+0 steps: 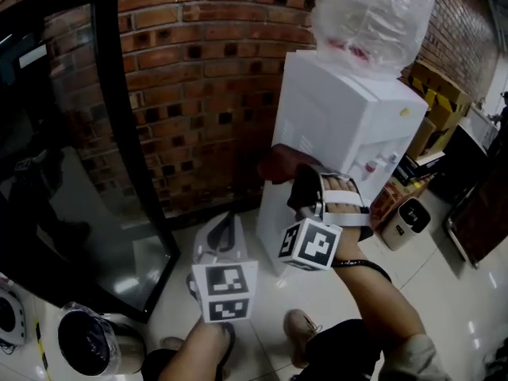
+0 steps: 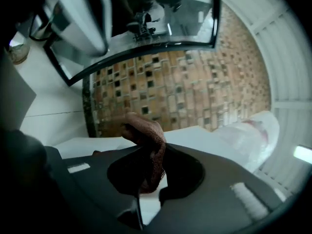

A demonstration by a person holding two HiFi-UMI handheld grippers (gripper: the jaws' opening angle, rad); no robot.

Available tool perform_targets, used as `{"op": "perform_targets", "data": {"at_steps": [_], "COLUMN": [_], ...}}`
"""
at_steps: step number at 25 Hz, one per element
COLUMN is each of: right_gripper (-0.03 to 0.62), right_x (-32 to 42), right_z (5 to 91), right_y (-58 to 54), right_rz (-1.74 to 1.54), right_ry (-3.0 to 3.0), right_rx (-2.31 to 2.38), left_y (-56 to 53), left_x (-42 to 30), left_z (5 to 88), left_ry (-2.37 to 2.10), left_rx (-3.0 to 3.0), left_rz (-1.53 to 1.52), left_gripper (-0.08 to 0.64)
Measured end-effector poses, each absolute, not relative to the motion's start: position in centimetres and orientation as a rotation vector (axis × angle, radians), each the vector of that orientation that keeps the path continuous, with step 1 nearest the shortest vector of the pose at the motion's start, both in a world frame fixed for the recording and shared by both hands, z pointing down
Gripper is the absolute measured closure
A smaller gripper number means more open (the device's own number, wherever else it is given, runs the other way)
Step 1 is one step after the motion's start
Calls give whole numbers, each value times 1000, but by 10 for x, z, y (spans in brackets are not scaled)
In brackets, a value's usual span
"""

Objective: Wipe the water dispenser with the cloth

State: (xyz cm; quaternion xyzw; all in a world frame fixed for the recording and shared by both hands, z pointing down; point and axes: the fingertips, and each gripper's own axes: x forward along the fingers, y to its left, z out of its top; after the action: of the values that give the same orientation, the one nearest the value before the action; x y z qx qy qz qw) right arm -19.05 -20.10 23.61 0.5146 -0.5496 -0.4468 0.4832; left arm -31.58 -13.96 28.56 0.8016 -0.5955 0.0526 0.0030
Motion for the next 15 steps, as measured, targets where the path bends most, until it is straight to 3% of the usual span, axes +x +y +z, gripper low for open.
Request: {"op": "perform_targets", "data": {"at_steps": [8,15], "right_gripper": [523,522], "right_x": [-149,-129], "right_z": [53,36], "right_y": [-161,-189], "right_rz": [-1296,-1255], "right_ry": [-1204,-1106], "right_rx": [1599,1591], "left_y": [-144,-156], "left_x": [-303,-306], "left_z": [248,243], "left_ry": [-1877,-1854], "left_rx": [2573,2547], "left_rz": [59,-1], "left_gripper": [560,560]}}
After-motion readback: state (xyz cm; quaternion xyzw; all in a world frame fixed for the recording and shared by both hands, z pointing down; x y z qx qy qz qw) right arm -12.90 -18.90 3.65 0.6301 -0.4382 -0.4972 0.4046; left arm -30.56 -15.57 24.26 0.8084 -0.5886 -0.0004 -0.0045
